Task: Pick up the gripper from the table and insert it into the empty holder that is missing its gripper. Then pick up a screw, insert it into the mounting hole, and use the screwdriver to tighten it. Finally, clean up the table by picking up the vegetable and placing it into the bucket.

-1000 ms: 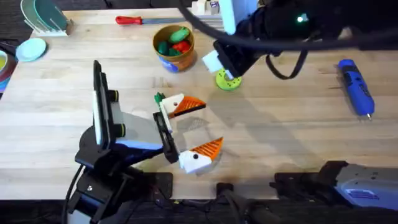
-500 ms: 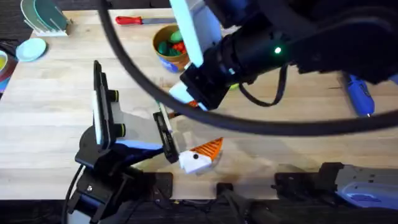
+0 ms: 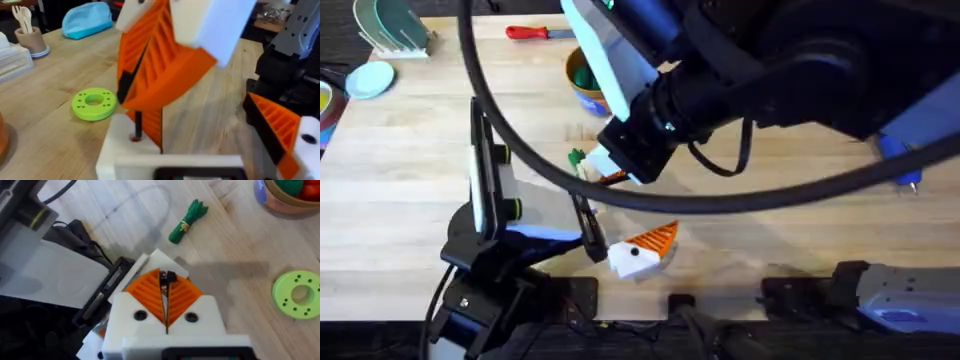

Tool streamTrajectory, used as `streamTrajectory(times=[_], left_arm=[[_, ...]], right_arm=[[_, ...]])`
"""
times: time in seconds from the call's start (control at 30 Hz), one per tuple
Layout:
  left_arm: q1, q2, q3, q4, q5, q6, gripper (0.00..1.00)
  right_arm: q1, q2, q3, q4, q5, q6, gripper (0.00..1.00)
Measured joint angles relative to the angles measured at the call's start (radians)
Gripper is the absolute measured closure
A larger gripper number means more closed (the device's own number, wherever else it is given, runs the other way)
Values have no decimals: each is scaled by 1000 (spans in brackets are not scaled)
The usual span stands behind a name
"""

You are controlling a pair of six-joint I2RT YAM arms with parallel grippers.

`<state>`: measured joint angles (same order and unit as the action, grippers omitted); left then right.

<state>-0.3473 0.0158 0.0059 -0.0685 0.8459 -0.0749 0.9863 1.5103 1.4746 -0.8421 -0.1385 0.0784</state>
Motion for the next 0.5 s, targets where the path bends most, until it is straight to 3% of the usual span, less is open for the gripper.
streamTrajectory(times=[0.5], left_arm=[[0,0,0,-1,0,0,8]], right_arm=[[0,49,0,1,18,0,996]])
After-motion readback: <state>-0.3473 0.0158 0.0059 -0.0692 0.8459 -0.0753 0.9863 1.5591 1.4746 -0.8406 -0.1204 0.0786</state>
